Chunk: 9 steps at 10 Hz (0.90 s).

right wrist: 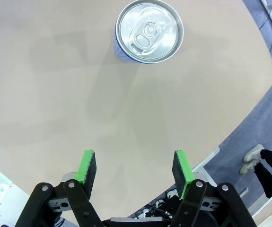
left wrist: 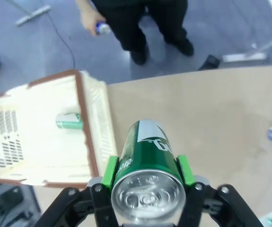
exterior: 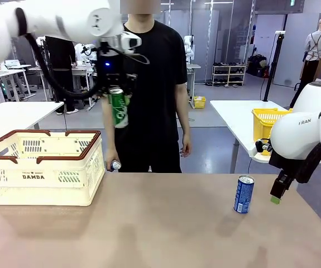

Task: Place the drinks into the Shopping basket.
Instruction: Pick up one drink and place it into the Shopping basket.

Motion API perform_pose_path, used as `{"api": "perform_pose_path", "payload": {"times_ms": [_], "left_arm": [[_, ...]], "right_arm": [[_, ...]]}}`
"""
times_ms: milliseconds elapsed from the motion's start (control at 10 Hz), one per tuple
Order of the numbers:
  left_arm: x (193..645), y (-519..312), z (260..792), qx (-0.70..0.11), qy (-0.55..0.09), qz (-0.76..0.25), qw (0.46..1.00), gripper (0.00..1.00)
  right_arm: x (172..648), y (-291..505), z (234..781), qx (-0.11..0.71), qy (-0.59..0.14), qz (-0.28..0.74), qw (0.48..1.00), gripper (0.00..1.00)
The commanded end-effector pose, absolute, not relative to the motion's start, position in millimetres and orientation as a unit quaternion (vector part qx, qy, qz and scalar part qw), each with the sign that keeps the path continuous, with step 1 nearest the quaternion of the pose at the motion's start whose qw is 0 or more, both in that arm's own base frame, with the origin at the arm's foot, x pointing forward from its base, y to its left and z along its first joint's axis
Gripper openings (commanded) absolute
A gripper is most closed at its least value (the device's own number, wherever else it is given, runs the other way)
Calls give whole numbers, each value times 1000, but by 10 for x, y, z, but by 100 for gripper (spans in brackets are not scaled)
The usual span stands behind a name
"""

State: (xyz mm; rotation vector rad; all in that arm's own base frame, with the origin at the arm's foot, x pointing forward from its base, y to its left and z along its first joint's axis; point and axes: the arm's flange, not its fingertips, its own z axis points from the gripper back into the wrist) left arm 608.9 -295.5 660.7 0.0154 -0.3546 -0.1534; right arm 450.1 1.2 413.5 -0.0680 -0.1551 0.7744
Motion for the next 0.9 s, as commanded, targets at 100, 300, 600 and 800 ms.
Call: {"api": "perform_pose_path", "payload": {"times_ms": [100, 300, 600, 800], "left_arm": [[5889, -2199, 6502, -16, -189, -3, 982, 59], [5915, -1678, 6433, -32, -199, 33, 979, 59], [5995, -1000, 6406, -25, -213, 64, 975, 59], [6123, -619, 6433, -21, -190, 49, 980, 59]], "right_arm": [[4494, 7, 4132, -33, -75, 377, 923, 81], [4494, 7, 4132, -33, -75, 377, 923, 81], [4494, 7, 4132, -33, -75, 377, 923, 81], [4494, 7, 4132, -33, -75, 377, 923, 81]]}}
